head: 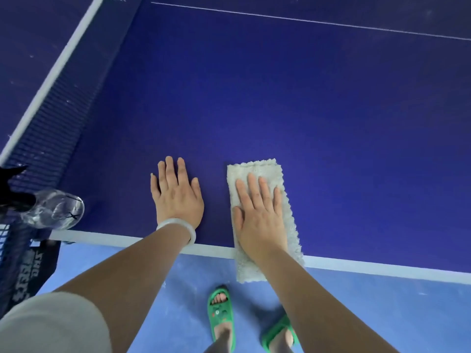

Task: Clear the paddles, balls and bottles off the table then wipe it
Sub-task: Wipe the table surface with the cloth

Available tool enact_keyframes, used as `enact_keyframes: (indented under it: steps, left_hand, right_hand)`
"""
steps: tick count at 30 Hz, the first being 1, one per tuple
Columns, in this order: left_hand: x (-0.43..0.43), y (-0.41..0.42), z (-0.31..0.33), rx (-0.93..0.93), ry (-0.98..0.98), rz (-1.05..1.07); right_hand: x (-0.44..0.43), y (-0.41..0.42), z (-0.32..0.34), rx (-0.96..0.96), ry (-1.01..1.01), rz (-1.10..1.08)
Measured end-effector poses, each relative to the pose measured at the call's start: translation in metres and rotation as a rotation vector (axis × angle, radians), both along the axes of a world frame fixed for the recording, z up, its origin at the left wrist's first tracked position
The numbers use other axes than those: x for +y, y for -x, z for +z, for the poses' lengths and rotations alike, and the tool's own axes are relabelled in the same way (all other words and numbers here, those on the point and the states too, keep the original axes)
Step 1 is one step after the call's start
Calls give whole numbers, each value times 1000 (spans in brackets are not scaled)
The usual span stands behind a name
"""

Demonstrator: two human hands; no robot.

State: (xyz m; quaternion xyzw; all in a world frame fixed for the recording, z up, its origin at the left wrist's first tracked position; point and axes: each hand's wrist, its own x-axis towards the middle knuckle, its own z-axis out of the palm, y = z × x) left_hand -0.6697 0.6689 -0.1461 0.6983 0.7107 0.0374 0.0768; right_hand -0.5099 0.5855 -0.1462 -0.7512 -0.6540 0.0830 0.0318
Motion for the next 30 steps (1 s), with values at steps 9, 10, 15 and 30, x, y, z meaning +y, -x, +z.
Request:
enact_keyframes:
  steps: [9,10,15,30]
  left_hand:
    - [-6,-19,2,-54,-46,-71]
    - [-14,-34,4,-76,-95,-145]
    - [-64,-157,4,-152,-81,-384]
    - [-93,-225,-7,44,1,-194]
  right_hand:
    - [-34,-103,3,8,58,-310]
    - [-33,-102,3,10,49,-307]
    - [-42,-117,1,36,30,-235]
    - [-88,-248,0,-15,-52,-587]
